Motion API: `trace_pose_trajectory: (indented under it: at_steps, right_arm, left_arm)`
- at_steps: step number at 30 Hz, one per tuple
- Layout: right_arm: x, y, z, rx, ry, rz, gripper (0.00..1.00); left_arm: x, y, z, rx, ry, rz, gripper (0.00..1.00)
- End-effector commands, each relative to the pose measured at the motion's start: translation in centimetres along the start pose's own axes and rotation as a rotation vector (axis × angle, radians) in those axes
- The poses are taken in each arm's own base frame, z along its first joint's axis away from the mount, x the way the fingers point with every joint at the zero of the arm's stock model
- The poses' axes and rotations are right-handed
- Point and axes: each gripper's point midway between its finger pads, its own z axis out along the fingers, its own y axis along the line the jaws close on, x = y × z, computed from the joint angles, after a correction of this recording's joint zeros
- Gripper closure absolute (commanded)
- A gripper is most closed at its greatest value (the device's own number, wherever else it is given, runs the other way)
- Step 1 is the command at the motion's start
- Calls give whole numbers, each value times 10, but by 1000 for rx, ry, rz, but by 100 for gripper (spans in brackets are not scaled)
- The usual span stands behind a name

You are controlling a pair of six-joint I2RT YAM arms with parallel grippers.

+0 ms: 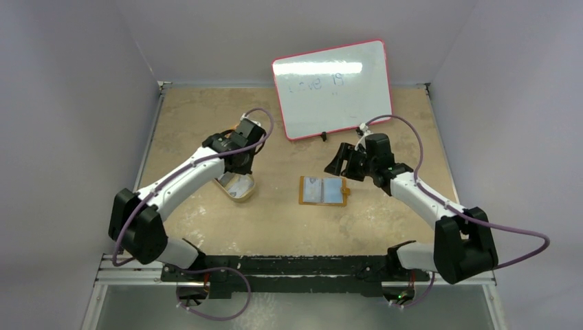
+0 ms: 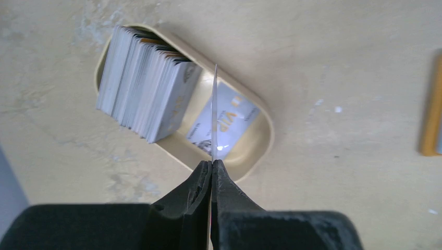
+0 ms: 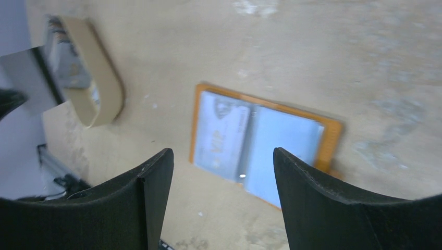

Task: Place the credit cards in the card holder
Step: Pick up the credit card from the storage box, then insert the credit card into the card holder.

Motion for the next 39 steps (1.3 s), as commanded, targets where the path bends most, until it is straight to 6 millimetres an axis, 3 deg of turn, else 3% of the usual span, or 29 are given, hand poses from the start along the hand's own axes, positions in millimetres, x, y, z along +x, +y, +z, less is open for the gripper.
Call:
trace_pose_trajectory:
  at_steps: [1, 9, 14, 20, 25, 31, 39]
  right_arm:
    - [-4, -42, -4, 195, -5, 3, 28]
    - [9, -84, -1, 352, 24, 18, 29]
    - [27, -76, 13, 244, 80, 26, 38]
    - [34, -75, 23, 196, 85, 25, 52]
    - [39, -76, 24, 188, 96, 27, 60]
    - [42, -78, 25, 188, 105, 23, 62]
    - [48, -78, 24, 177, 119, 18, 62]
  left_arm:
    - [-40, -34, -35, 249, -152, -152, 100]
    - [-78, -112, -78, 743, -263, -355, 100]
    - [-93, -144, -82, 956, -281, -509, 100]
    - [-79, -175, -66, 1104, -196, -598, 100]
    - [-61, -196, -47, 1111, -103, -541, 100]
    - [-37, -225, -26, 1094, 9, -456, 100]
    - [-8, -237, -1, 1054, 123, -364, 100]
